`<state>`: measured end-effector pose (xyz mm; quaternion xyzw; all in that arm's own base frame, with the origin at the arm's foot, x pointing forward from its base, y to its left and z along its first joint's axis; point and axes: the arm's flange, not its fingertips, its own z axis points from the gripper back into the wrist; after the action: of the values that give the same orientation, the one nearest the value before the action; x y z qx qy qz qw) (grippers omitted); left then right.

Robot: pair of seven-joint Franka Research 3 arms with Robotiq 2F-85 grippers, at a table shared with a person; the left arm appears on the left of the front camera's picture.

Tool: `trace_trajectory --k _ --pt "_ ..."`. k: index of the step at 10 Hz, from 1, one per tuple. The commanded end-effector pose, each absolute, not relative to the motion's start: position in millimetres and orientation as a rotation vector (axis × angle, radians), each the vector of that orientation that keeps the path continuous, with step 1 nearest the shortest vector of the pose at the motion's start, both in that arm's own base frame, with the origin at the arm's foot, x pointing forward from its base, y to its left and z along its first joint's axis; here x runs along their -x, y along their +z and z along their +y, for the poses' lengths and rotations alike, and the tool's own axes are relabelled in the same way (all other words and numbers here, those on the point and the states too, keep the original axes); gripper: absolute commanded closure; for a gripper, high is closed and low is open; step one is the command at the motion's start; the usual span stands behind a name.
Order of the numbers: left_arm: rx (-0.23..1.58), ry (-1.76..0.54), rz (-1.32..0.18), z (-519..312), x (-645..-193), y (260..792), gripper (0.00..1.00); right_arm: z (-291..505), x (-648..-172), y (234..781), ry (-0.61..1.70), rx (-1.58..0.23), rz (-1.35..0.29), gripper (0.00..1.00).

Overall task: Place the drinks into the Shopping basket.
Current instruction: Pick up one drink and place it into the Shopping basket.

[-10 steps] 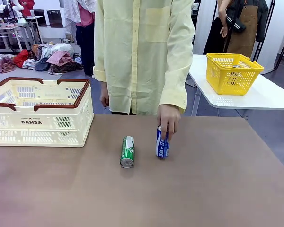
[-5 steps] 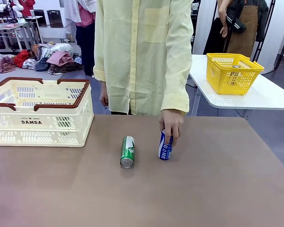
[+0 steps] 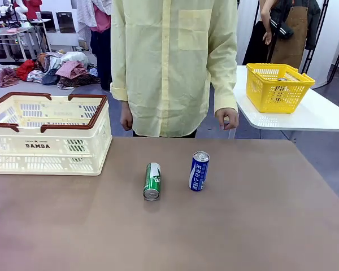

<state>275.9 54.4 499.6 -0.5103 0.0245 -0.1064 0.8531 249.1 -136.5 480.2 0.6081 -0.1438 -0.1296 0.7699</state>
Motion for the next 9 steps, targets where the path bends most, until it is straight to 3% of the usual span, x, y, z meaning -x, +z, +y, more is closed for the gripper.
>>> trace_trajectory --k 1,3,6,9 --pt "0.961 -0.136 0.087 14.0 -310.5 524.8 0.0 -135.2 -249.8 484.8 -0.292 -1.337 -0.316 0.0" --pt "0.798 -0.11 0.146 -51.8 -359.4 546.2 0.0 -135.2 -249.8 484.8 -0.292 -1.337 -0.316 0.0" --pt "0.539 -0.034 0.102 -158.8 -413.2 557.3 0.0 -135.2 -249.8 484.8 -0.292 -1.337 -0.316 0.0" --pt "0.347 0.041 0.014 -254.3 -445.3 523.8 0.0 -135.2 -249.8 484.8 -0.292 -1.337 -0.316 0.0"
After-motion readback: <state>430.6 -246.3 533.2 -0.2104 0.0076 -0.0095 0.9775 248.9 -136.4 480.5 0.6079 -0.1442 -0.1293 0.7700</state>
